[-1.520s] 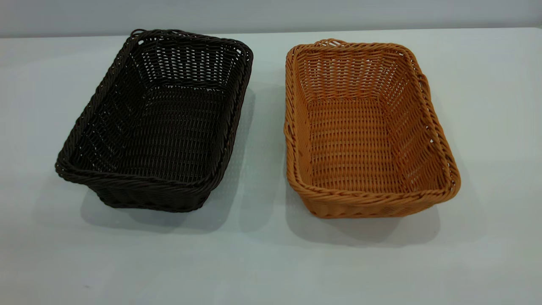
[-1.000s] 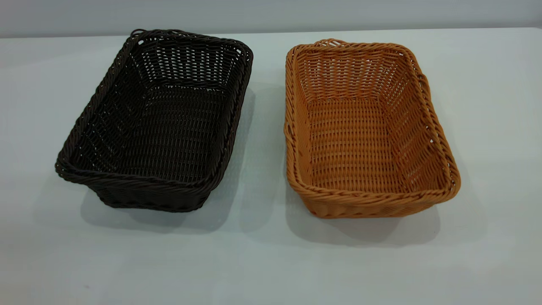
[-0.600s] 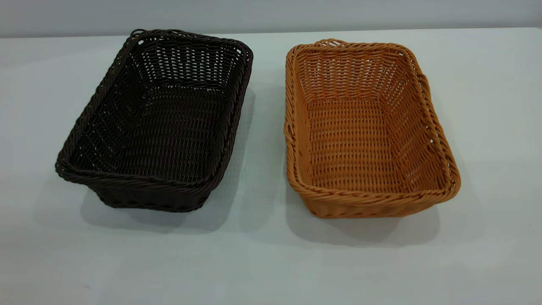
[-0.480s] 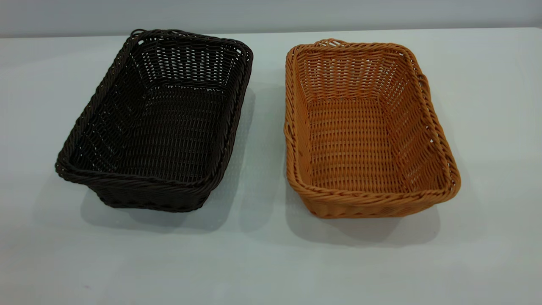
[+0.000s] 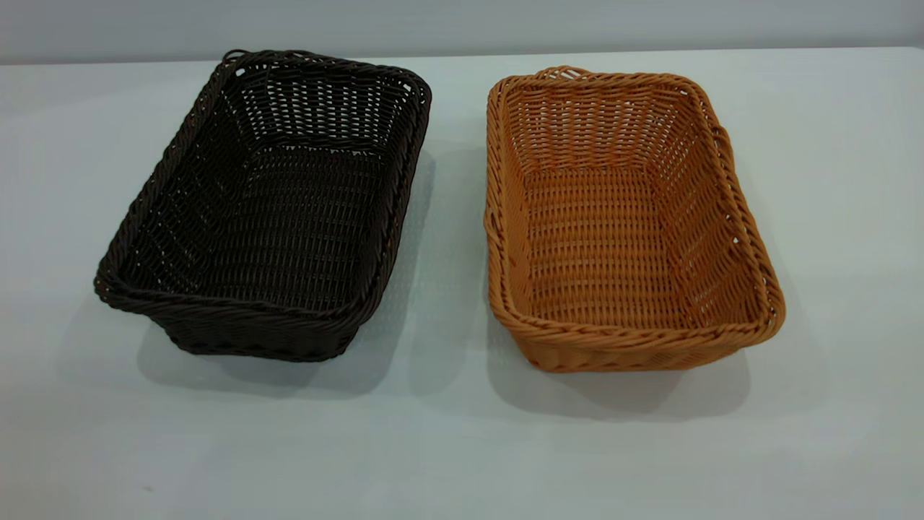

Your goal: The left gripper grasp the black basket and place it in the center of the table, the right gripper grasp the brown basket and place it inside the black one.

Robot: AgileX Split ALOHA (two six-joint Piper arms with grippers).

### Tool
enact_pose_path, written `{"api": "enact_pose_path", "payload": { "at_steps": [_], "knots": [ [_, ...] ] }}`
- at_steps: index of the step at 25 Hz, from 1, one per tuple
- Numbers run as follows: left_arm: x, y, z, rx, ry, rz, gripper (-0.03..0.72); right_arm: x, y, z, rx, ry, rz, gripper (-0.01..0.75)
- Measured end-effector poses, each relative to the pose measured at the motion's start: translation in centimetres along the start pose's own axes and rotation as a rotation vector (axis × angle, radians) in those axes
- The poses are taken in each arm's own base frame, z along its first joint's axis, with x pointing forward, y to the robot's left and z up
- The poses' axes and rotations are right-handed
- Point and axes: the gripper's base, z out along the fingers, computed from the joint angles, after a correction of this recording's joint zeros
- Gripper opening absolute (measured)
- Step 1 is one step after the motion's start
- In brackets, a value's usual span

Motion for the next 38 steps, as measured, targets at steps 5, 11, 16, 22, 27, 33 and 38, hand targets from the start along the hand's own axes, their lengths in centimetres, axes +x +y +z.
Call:
{"api": "enact_pose_path", "payload": {
  "at_steps": [5, 11, 16, 22, 27, 33, 38],
  "knots": [
    [0.0, 0.0, 0.0, 0.000, 0.000, -0.001, 0.422, 0.0, 0.3, 0.0, -0.036, -0.001, 0.017, 0.509],
    [0.0, 0.0, 0.0, 0.000, 0.000, -0.005, 0.422, -0.1, 0.4, 0.0, -0.042, -0.007, 0.069, 0.509],
    [-1.4, 0.0, 0.4, -0.001, 0.012, -0.077, 0.422, -2.1, 0.3, 1.8, -0.042, 0.037, 0.165, 0.509],
    [-5.9, -0.2, 4.7, 0.000, 0.101, 0.016, 0.430, -5.7, -0.2, 8.4, -0.048, 0.118, 0.211, 0.524],
    [-9.1, -0.3, 10.0, 0.013, 0.302, 0.110, 0.478, -5.5, -0.1, 15.3, -0.110, 0.373, 0.196, 0.580],
    [-11.9, -0.4, 16.3, 0.020, 0.335, 0.138, 0.510, -2.7, 1.0, 22.2, -0.231, 0.638, 0.489, 0.592],
    [-12.5, -0.5, 20.3, 0.022, 0.326, 0.140, 0.510, -1.1, 1.7, 26.6, -0.258, 0.677, 0.895, 0.591]
  ]
}}
